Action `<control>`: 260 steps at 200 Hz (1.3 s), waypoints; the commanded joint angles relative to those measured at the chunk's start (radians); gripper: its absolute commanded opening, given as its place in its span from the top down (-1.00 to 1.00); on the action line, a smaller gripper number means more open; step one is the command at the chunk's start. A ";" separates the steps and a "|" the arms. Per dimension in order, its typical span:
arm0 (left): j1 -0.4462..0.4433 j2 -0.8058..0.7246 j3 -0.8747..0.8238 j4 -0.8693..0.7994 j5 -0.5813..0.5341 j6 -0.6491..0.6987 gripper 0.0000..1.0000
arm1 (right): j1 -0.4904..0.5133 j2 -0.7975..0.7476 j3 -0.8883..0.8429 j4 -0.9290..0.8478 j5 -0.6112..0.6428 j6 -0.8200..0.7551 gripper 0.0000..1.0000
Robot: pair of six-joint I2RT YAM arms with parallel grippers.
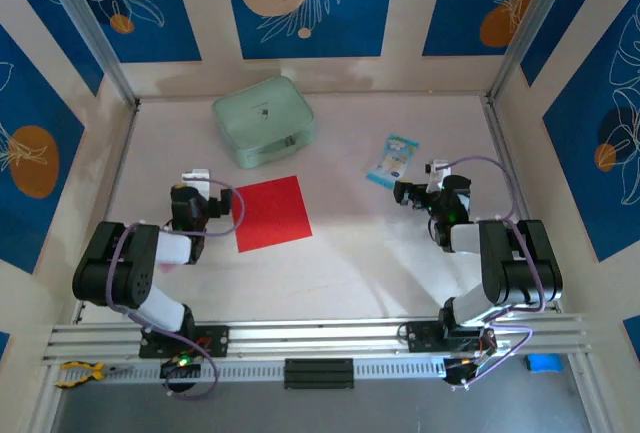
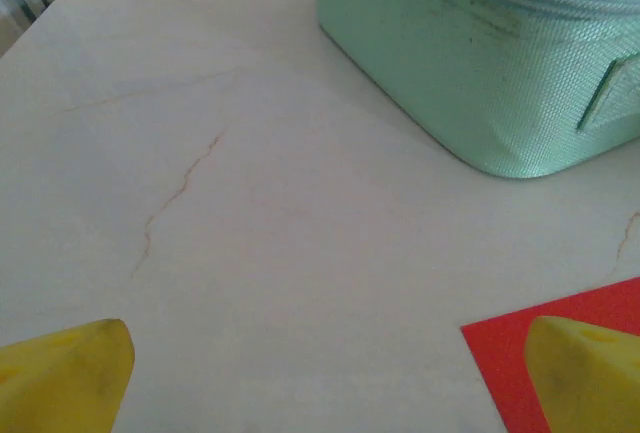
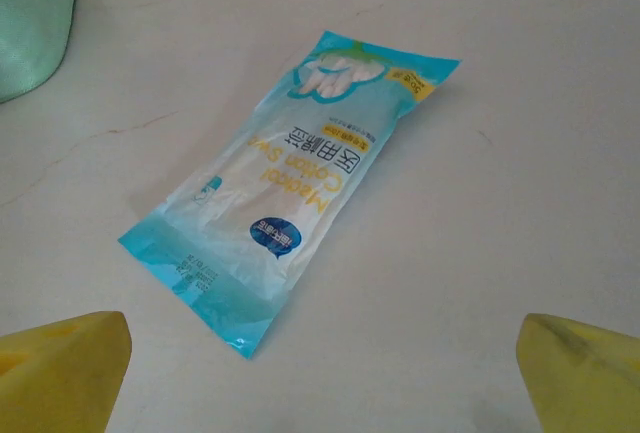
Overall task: Fold a paper plane with a square sheet of paper (pick it up from the middle)
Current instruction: Move the square sheet of paper to the center of the table.
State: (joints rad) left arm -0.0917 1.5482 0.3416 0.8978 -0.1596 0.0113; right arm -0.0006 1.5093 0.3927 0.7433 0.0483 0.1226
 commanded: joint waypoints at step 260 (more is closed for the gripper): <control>-0.001 -0.283 0.091 -0.352 -0.054 -0.041 -0.99 | 0.047 -0.099 0.037 -0.068 0.046 -0.074 -0.98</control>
State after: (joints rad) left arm -0.0898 1.4208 0.3378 0.8310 -0.1516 0.0250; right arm 0.0296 1.5009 0.3916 0.7906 0.0555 0.0784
